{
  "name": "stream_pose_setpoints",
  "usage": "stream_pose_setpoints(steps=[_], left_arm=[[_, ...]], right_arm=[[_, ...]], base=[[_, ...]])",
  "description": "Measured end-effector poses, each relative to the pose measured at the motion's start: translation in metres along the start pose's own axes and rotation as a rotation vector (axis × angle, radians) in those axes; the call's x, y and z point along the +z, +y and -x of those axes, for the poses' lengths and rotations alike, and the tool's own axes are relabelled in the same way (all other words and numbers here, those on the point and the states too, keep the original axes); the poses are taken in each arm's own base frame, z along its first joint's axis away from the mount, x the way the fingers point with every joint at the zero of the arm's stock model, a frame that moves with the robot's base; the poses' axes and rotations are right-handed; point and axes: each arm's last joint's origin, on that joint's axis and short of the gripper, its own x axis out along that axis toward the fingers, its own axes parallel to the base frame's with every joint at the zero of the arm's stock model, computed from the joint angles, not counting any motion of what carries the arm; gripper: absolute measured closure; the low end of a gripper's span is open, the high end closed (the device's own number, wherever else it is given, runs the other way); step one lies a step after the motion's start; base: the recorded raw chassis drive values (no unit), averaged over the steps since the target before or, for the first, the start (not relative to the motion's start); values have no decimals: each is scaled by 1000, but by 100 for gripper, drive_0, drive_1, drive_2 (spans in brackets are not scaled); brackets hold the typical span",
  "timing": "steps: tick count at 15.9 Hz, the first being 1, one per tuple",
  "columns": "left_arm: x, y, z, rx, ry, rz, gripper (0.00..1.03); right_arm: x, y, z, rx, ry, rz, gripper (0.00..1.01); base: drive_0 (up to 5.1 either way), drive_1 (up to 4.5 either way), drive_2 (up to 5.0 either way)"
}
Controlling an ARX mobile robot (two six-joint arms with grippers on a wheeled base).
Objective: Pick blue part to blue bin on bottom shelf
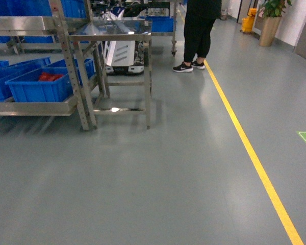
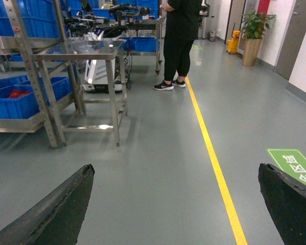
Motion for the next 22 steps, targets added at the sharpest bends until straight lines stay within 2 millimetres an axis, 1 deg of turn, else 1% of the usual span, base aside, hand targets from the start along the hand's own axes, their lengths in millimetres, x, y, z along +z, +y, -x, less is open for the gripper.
stream_pose_setpoints(steps=[22], left_arm=[[0,0,0,0,1,2,59]], right_arm=[[0,0,0,0,3,0,3]], base=[[-2,409,-413]])
